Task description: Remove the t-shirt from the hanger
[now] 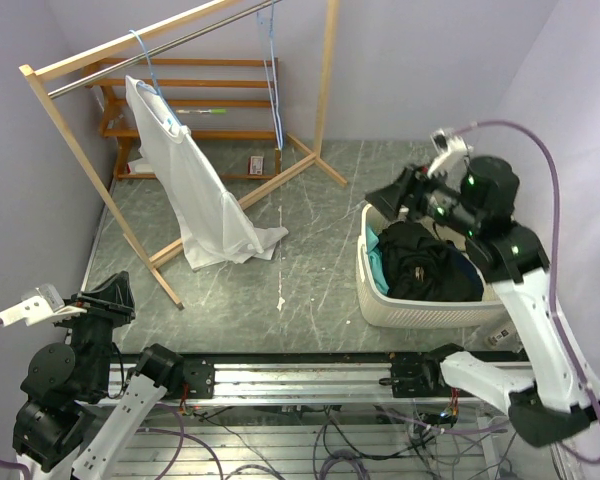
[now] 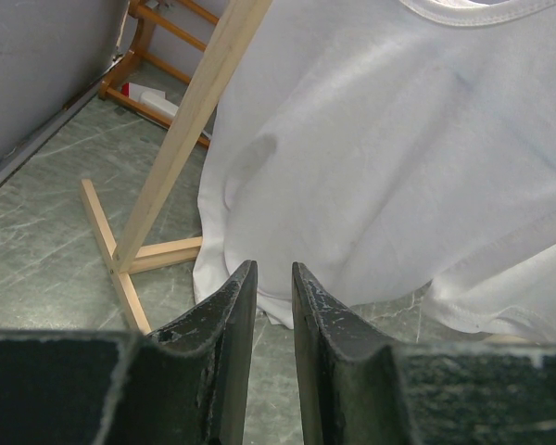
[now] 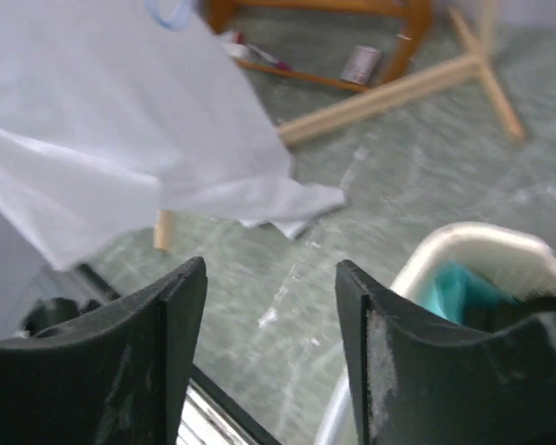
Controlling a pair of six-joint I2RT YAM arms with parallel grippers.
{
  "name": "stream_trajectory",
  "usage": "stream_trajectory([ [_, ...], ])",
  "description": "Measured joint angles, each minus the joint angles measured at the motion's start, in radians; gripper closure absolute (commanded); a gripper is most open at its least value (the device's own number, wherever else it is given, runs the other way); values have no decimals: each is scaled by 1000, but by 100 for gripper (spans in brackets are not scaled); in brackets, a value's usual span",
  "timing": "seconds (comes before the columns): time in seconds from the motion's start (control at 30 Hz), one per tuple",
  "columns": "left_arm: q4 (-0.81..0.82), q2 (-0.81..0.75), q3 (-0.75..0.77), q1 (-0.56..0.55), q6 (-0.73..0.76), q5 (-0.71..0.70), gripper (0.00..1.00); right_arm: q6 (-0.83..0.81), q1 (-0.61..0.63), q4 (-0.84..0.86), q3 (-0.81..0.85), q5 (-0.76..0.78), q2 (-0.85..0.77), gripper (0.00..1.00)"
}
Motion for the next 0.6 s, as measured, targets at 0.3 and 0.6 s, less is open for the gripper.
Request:
stream_trajectory([
  [0.3,0,0,0,0,0,-1,67,-133,443,-42,755,29,589,66],
  [0.6,-1,0,0,0,-1,-3,67,-230,599,-67,1089,235,858,46],
])
